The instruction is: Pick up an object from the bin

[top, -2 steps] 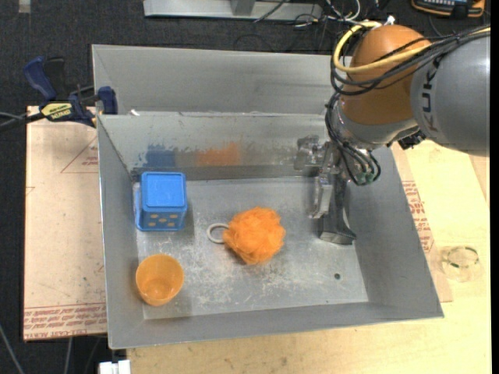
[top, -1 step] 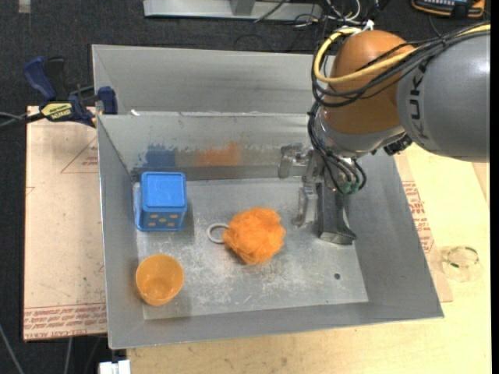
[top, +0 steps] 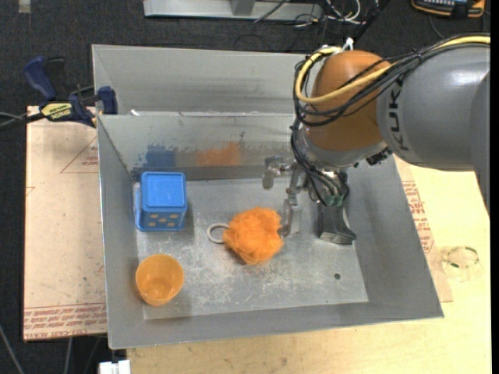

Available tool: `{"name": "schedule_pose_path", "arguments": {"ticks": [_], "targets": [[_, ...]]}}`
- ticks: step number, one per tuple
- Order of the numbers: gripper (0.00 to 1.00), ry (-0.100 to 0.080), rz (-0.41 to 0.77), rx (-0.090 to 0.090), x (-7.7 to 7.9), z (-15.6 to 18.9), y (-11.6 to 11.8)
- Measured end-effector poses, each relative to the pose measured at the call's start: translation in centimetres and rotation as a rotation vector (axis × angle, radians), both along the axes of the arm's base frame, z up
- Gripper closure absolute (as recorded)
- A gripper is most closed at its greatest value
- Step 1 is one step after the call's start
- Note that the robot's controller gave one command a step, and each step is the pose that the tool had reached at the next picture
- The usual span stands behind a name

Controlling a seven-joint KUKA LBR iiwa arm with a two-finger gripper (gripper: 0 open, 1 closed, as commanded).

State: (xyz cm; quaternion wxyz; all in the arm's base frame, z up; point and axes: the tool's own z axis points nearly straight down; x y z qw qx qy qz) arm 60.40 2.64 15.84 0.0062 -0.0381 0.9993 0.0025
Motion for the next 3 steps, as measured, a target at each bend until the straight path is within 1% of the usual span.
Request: {"name": "schedule_pose_path", "arguments": {"ticks": [1, 2, 3], "targets": [[0.0, 0.018, 0.065, -0.008, -3.7, -2.9, 1.9], [0.0, 0.007, 0.206, -0.002, -5.0, -2.8, 4.1], [0.0, 0.008, 0.397, -0.007, -3.8, -4.9, 5.0]]}}
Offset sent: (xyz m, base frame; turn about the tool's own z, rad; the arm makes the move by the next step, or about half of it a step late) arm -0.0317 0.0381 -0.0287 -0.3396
